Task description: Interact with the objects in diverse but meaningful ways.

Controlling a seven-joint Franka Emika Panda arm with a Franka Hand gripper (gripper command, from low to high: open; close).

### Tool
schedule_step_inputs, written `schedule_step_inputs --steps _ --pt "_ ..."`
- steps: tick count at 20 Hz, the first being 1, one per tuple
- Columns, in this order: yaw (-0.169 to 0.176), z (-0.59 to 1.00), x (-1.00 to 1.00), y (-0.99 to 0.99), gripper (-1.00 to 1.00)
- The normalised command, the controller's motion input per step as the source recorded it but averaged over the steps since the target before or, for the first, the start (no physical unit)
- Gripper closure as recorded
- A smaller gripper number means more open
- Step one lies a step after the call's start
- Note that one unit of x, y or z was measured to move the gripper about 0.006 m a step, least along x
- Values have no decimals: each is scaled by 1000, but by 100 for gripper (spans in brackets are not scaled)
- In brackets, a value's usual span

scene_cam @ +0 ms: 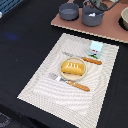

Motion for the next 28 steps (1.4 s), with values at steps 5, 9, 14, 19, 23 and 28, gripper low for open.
schedule_step_inputs --steps 5,9,14,19,23,28 --pt "-27 1 103 498 100" --pt "-15 4 94 295 100" --pt "-1 0 13 -42 100" --pt "-12 1 0 -167 100" --pt "-34 0 0 -181 100" --pt "-28 -1 0 -101 100"
